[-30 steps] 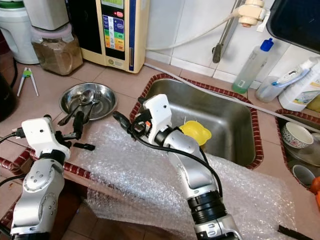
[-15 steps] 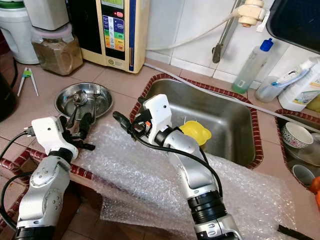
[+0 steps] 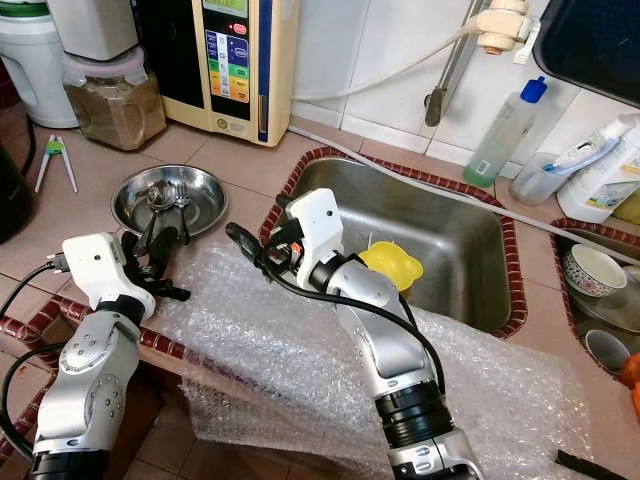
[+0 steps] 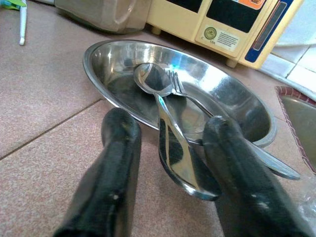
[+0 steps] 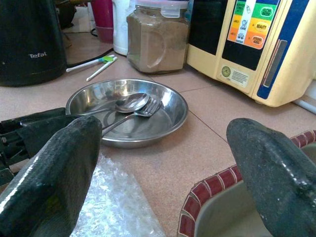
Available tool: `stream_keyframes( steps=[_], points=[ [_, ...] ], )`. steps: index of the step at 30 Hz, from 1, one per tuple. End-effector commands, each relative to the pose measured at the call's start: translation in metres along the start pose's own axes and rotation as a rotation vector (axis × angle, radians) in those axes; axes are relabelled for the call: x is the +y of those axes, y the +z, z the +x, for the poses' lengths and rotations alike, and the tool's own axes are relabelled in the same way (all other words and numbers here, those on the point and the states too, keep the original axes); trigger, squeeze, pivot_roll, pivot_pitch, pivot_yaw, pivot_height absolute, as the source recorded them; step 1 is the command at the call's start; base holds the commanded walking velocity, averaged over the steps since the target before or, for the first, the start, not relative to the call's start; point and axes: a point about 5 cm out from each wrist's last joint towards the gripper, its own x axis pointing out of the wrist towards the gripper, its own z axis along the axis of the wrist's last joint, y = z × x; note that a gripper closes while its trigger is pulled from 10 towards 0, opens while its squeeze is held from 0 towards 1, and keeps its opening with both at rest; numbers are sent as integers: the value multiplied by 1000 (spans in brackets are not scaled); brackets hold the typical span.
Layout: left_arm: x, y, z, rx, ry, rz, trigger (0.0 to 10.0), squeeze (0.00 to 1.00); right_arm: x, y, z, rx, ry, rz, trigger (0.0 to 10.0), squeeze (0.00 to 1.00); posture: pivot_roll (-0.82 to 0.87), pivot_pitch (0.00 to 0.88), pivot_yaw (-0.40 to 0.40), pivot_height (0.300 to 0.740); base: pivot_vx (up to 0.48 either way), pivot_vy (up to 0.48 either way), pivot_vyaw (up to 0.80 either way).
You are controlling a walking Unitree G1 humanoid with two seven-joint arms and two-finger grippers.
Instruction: Kitchen organization
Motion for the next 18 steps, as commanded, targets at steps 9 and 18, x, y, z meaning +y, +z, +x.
stream_keyframes(
  steps=[9, 18],
  points=[
    [0, 4, 3, -13, 19, 7, 0, 0, -3, 2, -2, -4, -7, -19, 10000, 0, 118, 83, -121, 740, 0, 0, 0],
    [3, 8, 3, -39, 41, 41, 0, 0, -2, 2, -1, -3, -5, -22, 10000, 0, 122, 79, -123, 740, 0, 0, 0]
  ],
)
